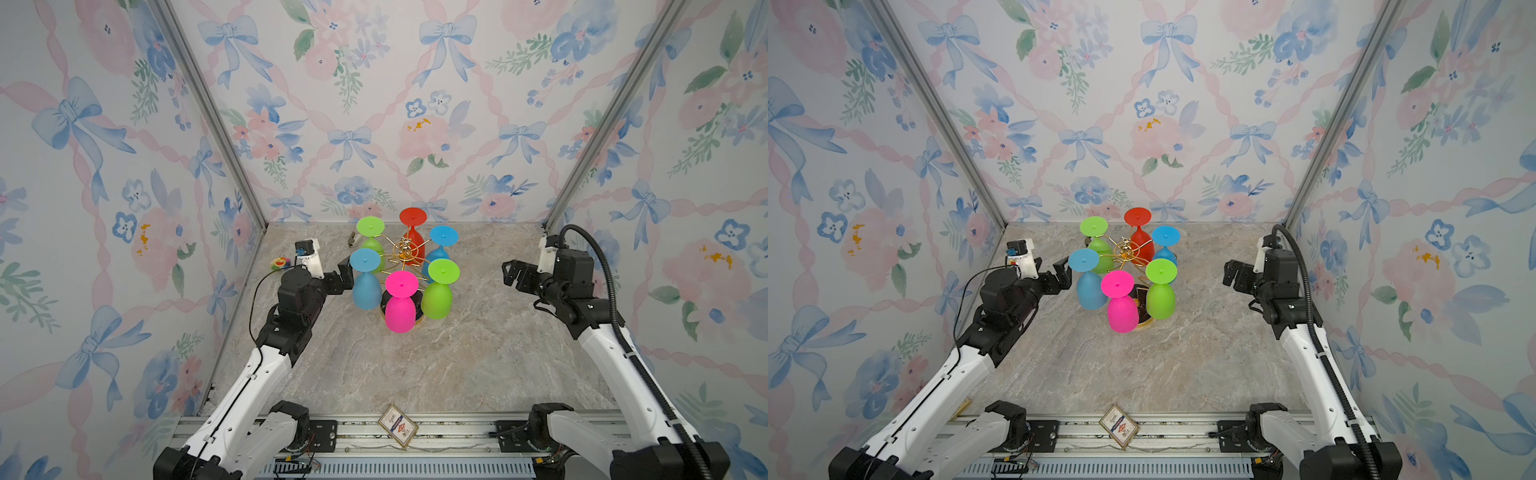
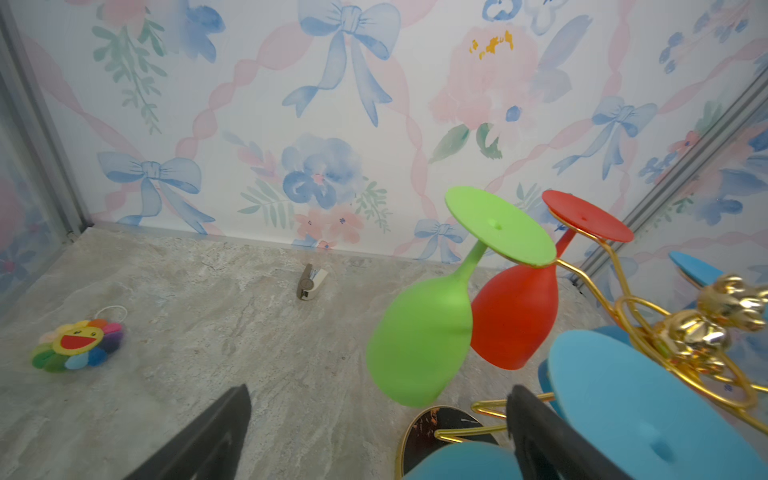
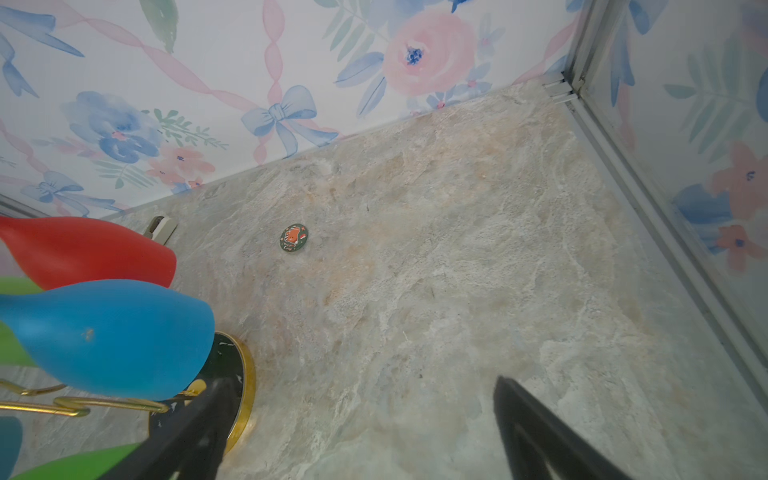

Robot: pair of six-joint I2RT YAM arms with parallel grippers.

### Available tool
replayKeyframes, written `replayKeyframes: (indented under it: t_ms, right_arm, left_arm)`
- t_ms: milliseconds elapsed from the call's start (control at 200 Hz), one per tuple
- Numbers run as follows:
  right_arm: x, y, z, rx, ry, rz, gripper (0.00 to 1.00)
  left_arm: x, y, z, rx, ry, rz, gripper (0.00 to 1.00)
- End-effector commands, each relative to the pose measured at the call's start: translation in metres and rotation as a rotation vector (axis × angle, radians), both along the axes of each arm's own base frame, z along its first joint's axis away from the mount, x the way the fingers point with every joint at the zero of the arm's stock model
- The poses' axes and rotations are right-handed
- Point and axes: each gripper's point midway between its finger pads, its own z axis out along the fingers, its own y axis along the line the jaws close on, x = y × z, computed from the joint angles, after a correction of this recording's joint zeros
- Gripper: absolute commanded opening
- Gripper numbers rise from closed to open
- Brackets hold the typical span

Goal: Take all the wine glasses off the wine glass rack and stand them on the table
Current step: 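Raise both arms and move both grippers toward the glass rack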

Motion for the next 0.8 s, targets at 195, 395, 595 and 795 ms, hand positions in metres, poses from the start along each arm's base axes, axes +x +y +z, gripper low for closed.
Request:
replayKeyframes:
  t_ms: [195,395,595,795]
  right_arm:
    - [-0.041,0.064,0.042,0.298,0.014,0.178,0.95]
    - [-0.049,0.085,0.064,0.35,-0.007,0.258,0.94]
    - [-0.048,0.099,0.075,0.395,-0.005,0.329,0.92]
    - [-0.05,0.115,0.086,0.471,0.008,0.414,0.89]
  left_arm:
    - [-0.023,-0.027,0.014,-0.092,0.022,-0.146,0.98]
    - [-0.03,-0.017,0.025,-0.069,0.001,-0.101,0.98]
    - [-0.031,0.0,0.012,-0.002,0.041,-0.016,0.98]
    - [-0.037,0.007,0.01,0.017,0.057,0.008,0.98]
